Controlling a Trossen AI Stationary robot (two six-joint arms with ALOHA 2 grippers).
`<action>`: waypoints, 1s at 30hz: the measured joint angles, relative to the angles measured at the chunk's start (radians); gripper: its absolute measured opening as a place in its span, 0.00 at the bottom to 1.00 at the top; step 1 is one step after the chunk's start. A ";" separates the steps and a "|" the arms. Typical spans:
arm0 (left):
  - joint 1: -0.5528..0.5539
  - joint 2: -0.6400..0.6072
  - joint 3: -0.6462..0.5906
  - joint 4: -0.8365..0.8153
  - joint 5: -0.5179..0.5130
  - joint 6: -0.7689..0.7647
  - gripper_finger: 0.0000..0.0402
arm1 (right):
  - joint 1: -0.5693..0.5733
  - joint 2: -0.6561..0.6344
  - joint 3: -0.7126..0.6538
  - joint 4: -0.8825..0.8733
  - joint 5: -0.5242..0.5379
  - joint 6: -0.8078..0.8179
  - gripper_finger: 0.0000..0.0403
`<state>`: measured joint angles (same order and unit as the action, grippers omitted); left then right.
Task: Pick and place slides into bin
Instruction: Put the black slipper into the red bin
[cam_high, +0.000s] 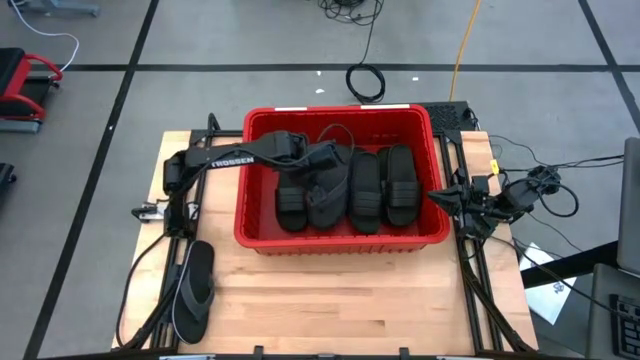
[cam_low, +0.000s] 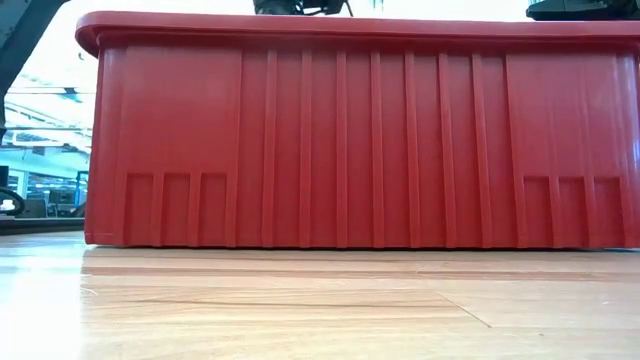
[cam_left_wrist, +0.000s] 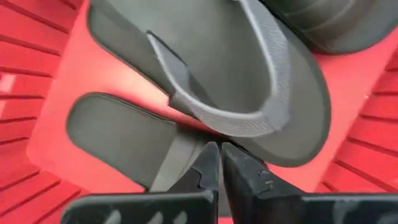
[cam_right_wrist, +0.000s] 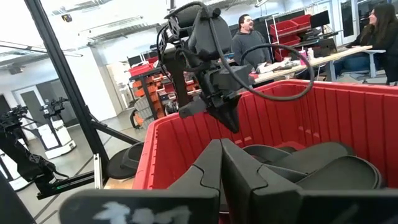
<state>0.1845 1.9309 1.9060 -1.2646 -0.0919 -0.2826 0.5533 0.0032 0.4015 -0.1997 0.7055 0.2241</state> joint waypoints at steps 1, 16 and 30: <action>-0.006 0.002 0.000 0.000 0.003 -0.002 0.03 | 0.000 0.000 0.000 0.000 0.000 0.000 0.00; -0.048 0.010 -0.237 0.142 0.004 -0.139 0.00 | 0.000 0.000 0.000 0.000 0.000 0.000 0.00; -0.061 0.009 -0.355 0.367 0.128 -0.221 0.00 | 0.000 0.000 0.000 -0.002 -0.003 0.000 0.00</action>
<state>0.1231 1.9400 1.5515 -0.8975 0.0363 -0.5031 0.5534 0.0032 0.4015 -0.2013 0.7029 0.2241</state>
